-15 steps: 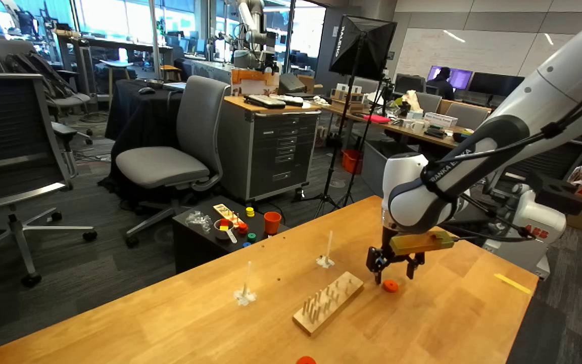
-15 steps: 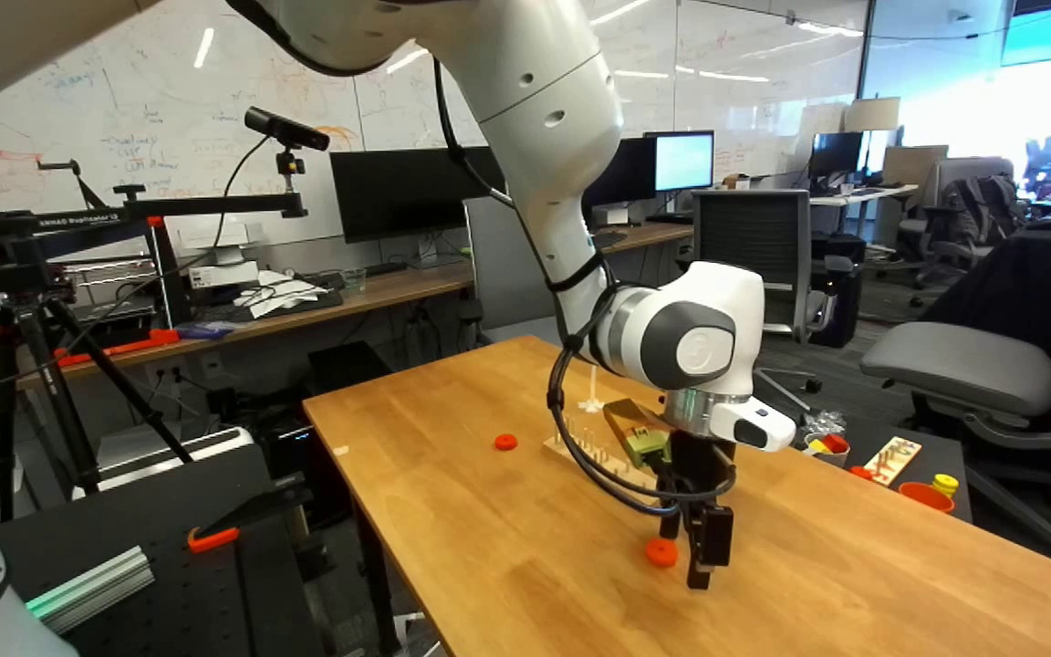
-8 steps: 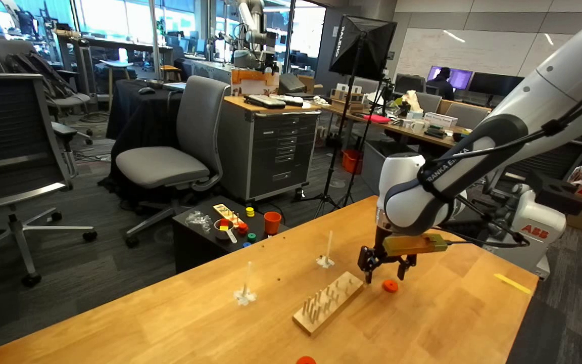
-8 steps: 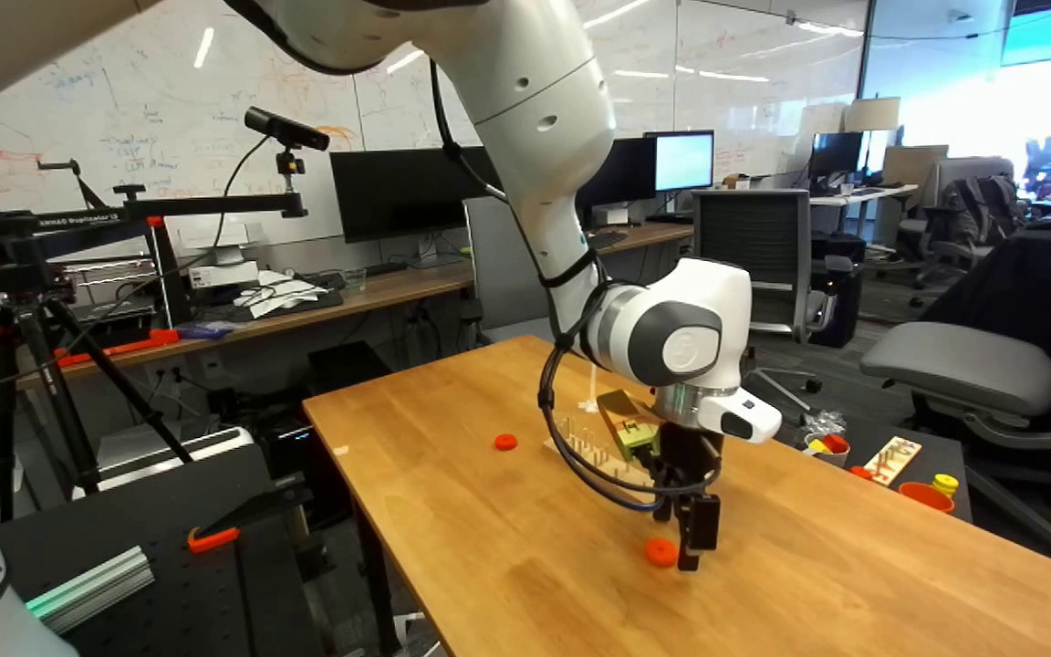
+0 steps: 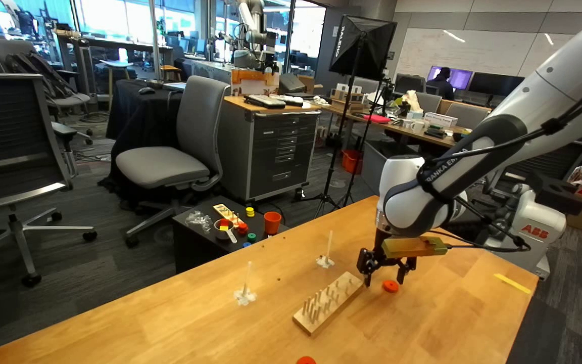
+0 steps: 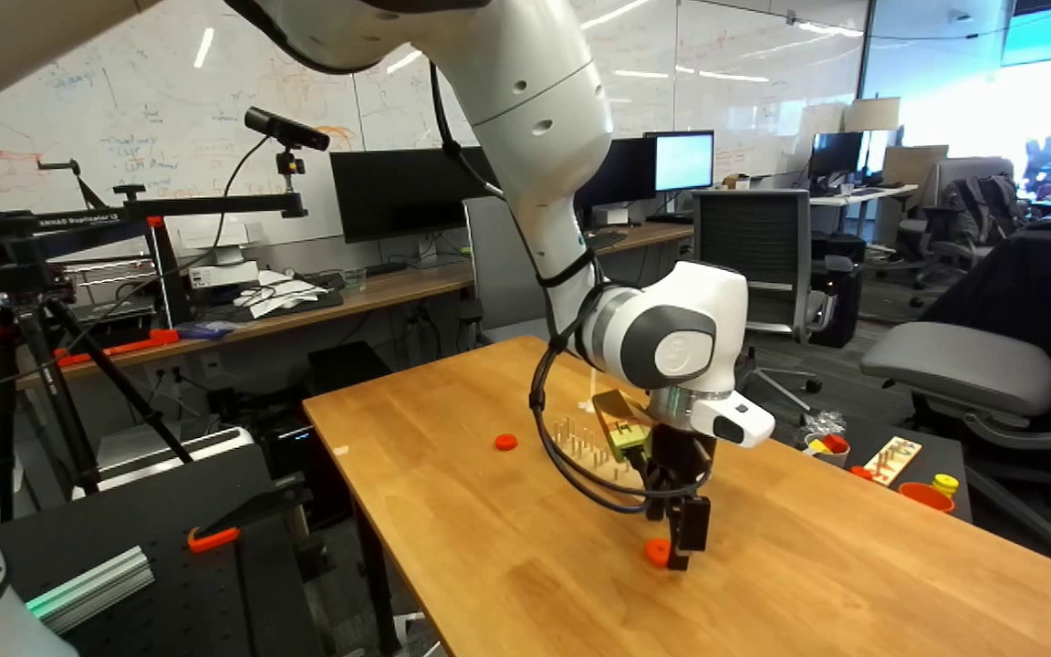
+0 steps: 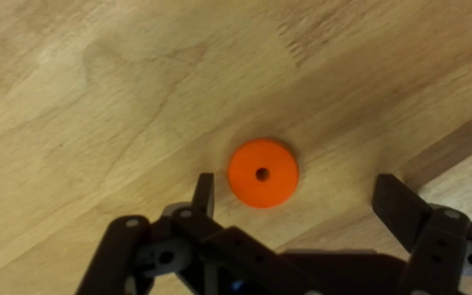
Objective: Pick up the orange ring on the right and place it on the wooden stand
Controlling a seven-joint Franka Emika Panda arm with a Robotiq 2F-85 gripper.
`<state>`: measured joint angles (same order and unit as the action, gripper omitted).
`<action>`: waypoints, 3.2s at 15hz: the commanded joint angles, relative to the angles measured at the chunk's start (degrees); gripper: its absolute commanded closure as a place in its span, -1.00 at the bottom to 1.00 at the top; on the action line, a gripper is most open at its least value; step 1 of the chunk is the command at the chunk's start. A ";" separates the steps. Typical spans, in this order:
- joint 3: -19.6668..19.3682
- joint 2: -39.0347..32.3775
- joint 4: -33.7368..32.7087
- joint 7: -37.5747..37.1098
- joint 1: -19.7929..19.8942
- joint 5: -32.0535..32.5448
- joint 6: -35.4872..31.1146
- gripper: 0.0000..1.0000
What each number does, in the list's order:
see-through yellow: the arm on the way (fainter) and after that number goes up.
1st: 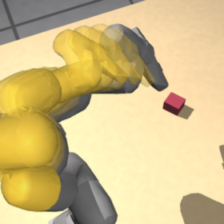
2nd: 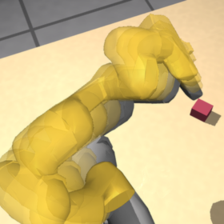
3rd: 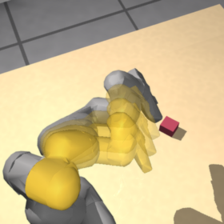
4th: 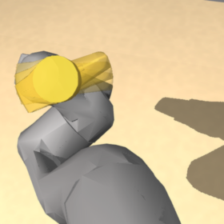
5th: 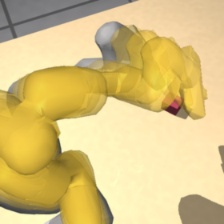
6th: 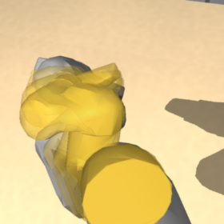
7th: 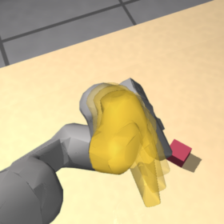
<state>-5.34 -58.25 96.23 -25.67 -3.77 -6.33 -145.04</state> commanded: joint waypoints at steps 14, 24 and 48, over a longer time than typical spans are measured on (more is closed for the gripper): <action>0.54 3.92 5.78 1.45 0.92 -2.84 0.08 -0.50; 0.09 5.64 8.00 1.26 1.01 -2.80 0.67 -0.10; -2.36 4.33 6.49 0.41 -0.59 -0.95 0.15 0.60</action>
<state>-6.82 -54.41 102.43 -25.60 -3.44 -7.84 -145.08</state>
